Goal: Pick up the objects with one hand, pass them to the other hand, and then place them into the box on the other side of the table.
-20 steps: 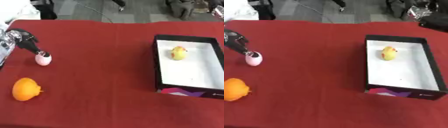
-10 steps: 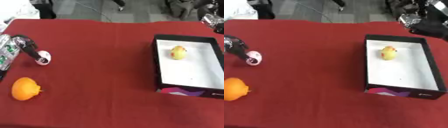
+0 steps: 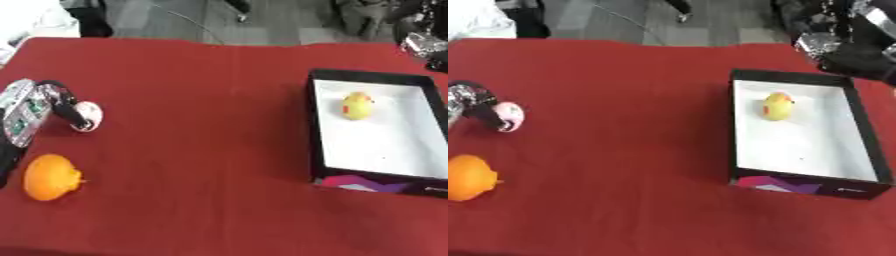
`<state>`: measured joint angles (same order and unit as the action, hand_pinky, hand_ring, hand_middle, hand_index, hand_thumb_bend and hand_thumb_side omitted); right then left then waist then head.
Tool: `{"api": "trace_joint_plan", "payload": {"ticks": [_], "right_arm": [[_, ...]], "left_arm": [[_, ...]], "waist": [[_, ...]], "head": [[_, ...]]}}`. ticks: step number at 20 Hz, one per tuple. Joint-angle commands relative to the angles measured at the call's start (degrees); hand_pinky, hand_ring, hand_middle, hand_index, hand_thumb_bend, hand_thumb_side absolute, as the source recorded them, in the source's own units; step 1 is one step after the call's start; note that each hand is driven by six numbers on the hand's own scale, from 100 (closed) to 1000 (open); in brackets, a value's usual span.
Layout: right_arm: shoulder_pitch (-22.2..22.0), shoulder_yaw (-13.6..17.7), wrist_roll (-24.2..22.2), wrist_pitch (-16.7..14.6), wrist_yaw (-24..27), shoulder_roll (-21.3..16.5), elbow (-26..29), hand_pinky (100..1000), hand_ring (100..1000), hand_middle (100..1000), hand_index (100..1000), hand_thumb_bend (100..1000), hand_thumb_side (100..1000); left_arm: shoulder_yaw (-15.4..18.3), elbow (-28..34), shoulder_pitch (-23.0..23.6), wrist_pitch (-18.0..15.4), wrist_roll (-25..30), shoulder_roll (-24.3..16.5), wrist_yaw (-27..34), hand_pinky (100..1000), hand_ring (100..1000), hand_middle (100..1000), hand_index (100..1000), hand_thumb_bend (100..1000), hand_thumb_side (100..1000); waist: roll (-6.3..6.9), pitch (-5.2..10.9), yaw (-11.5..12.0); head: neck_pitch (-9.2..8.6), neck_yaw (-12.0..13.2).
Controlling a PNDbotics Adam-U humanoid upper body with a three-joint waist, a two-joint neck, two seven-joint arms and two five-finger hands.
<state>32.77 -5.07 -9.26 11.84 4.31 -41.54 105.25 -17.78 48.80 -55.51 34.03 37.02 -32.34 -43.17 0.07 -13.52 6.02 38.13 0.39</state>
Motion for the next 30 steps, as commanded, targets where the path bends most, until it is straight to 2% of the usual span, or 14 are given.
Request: {"api": "trace_joint_plan", "payload": {"ticks": [1, 4, 9, 13, 16, 18, 24, 30], "right_arm": [[0.88, 0.34, 0.03, -0.15, -0.07, -1.04, 0.43, 917, 1000, 716, 901, 100, 413], [1.37, 0.48, 0.19, -0.19, 0.35, -1.04, 0.55, 917, 1000, 716, 901, 100, 415], [3.51, 0.55, 0.9, -0.32, 1.46, -0.91, 1.17, 913, 1000, 713, 897, 100, 424], [5.89, -0.1, 0.81, -0.27, 2.39, -0.1, 1.9, 911, 1000, 721, 900, 100, 429], [9.33, -1.91, -1.88, -0.47, 1.91, 2.0, 3.0, 913, 1000, 744, 911, 100, 422], [11.86, -3.51, -4.57, -0.52, 0.97, 3.92, 3.48, 917, 1000, 758, 919, 100, 377], [17.81, -8.49, -14.68, -1.36, -4.88, 10.25, 2.56, 929, 1000, 806, 946, 100, 317], [20.37, -12.26, -20.98, -2.9, -11.72, 15.37, 0.41, 934, 1000, 818, 953, 100, 278]], "left_arm": [[-0.5, 4.64, -0.96, 12.47, 11.65, -2.54, 0.46, 832, 740, 615, 647, 100, 179], [-1.39, 12.51, -0.13, 14.79, 11.85, -4.78, 0.83, 806, 709, 596, 628, 100, 173], [-0.81, 28.64, 2.41, 17.77, 8.75, -8.66, 1.35, 753, 632, 546, 589, 100, 239], [-0.1, 39.22, 4.86, 17.89, 4.01, -10.04, 3.04, 731, 598, 521, 571, 100, 275], [-0.99, 47.53, 7.08, 17.49, -1.67, -9.4, 3.64, 728, 585, 514, 567, 100, 305], [-1.47, 51.58, 8.37, 17.04, -5.82, -8.19, 4.1, 732, 580, 513, 565, 100, 340], [-3.77, 57.24, 11.12, 13.49, -17.84, -4.01, 5.3, 715, 558, 500, 562, 100, 395], [-6.06, 58.5, 12.71, 8.13, -27.28, -0.95, 4.53, 707, 550, 496, 559, 100, 413]], "waist": [[0.05, 1.46, 0.1], [0.09, 1.52, 0.18], [0.06, 1.67, 0.4], [-0.03, 1.75, 0.46], [-0.09, 1.81, 0.45], [-0.15, 1.86, 0.38], [-0.52, 1.99, 0.37], [-0.99, 2.06, 0.29]], "head": [[-0.1, 0.19], [-0.13, 0.22], [-0.38, -0.14], [-0.73, -0.68], [-0.95, -1.82], [-1.05, -2.81], [-0.86, -6.68], [-0.64, -8.83]]}}
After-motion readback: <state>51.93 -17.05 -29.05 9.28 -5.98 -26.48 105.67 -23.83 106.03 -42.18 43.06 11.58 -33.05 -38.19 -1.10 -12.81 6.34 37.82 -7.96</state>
